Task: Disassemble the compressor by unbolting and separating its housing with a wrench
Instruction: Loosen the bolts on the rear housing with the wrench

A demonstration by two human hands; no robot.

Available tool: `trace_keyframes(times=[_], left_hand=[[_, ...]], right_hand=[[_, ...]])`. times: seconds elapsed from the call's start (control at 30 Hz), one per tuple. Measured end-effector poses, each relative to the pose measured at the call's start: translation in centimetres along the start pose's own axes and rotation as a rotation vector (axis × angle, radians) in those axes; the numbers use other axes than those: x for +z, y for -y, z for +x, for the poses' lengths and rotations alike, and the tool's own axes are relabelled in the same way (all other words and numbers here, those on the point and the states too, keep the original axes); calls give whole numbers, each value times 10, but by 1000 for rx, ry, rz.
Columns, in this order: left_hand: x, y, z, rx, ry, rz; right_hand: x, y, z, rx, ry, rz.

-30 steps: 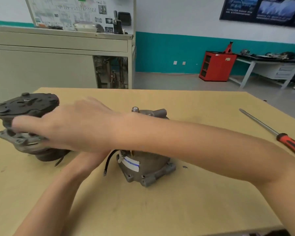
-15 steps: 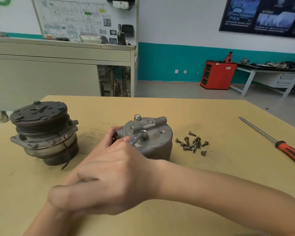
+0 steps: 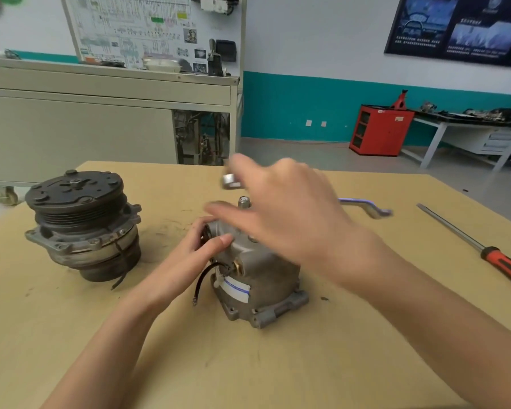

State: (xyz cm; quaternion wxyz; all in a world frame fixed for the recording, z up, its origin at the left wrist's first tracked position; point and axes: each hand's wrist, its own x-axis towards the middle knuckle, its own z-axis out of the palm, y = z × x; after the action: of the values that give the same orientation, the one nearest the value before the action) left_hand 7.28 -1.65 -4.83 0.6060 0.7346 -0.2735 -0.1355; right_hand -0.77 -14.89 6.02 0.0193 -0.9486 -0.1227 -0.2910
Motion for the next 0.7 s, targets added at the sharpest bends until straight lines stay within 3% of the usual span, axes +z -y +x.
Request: trace_keyframes(times=[0.13, 0.23, 0.57, 0.7], left_hand=[[0, 4, 2, -36, -5, 5], [-2, 7, 5, -36, -21, 2], [-2, 7, 4, -39, -39, -4], [-1, 5, 3, -43, -37, -16]], right_hand=[[11, -31, -15, 117, 241, -43], [21, -33, -17, 139, 329, 35], [14, -29, -17, -31, 224, -62], [-7, -52, -11, 101, 69, 136]])
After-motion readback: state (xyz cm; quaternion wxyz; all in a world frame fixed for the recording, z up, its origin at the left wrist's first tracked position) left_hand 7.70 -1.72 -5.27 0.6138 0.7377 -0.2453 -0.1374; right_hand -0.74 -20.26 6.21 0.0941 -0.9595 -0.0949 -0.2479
